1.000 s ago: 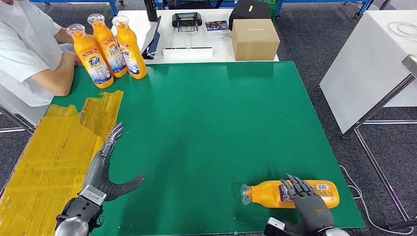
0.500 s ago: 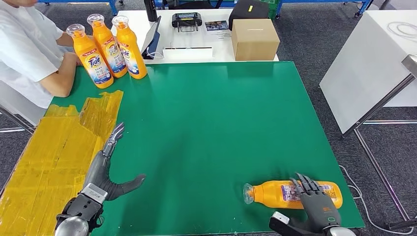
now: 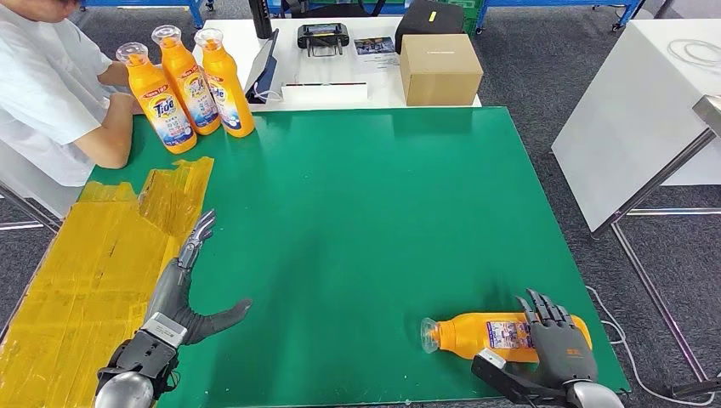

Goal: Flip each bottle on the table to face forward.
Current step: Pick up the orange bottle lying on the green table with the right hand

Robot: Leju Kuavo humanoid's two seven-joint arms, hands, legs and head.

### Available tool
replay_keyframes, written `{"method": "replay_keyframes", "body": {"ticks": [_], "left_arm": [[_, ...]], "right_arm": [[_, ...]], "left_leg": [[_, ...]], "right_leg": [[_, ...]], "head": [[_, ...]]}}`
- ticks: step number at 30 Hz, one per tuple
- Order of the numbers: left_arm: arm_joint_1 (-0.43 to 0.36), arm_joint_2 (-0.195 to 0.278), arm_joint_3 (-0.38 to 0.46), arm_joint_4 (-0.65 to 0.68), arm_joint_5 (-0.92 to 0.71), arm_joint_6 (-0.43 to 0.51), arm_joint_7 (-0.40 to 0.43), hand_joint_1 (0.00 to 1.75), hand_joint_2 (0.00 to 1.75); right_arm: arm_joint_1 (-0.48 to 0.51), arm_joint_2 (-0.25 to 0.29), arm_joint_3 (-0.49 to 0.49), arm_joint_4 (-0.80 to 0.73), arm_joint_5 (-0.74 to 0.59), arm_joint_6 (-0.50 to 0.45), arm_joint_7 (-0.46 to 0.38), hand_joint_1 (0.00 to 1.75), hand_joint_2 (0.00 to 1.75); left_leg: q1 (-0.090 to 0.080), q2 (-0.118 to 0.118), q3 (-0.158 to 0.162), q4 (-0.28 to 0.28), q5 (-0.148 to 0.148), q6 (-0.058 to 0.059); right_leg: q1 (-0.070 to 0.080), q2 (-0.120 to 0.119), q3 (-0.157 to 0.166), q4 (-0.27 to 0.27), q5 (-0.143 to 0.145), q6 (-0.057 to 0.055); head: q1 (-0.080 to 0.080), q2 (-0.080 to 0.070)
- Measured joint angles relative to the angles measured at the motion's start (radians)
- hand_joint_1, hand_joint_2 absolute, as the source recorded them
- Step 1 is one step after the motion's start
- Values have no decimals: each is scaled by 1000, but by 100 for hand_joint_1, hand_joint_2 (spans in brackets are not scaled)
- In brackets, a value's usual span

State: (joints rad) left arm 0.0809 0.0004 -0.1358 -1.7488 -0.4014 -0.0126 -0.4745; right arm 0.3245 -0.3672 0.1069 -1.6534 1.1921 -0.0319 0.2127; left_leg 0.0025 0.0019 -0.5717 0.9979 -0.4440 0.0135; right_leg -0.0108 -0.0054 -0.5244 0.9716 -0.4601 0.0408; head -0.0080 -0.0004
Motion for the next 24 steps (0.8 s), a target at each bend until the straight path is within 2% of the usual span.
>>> {"method": "replay_keyframes", "body": {"ticks": [9,10,13,14,18,24], "left_arm": [[-3,0,0,2,0,0,3,0,175],[-4,0,0,4,0,0,4,0,175],[-6,0,0,5,0,-1,4,0,175],[-6,0,0,6,0,-3,4,0,175],[-12,0,-1,12,3,-8,6,0,175],[-20,0,-5,25,10,-9,6,0,175]], "right_arm": [[-10,27,-22,18,10,7,-1,3,175],[-10,29,-24,20,11,8,-1,26,175],[-11,34,-29,25,15,17,2,138,175],[-11,35,-31,28,17,24,4,154,175],[-12,35,-37,43,13,51,5,166,175],[-15,24,-38,63,-6,74,3,173,175]], "left_leg": [[0,0,3,0,-1,0],[0,0,4,0,-1,0],[0,0,5,0,-2,1],[0,0,5,0,-2,1],[0,0,5,0,-2,1],[0,0,6,0,-2,1]], "right_leg": [[0,1,-2,0,0,0],[0,1,-4,0,0,0],[0,1,-5,0,-1,0],[0,1,-5,0,-1,0],[0,1,-4,-1,-1,0],[0,1,-4,-1,-1,0]], "head": [[0,0],[0,0],[0,0],[0,0],[0,0],[0,0]]}}
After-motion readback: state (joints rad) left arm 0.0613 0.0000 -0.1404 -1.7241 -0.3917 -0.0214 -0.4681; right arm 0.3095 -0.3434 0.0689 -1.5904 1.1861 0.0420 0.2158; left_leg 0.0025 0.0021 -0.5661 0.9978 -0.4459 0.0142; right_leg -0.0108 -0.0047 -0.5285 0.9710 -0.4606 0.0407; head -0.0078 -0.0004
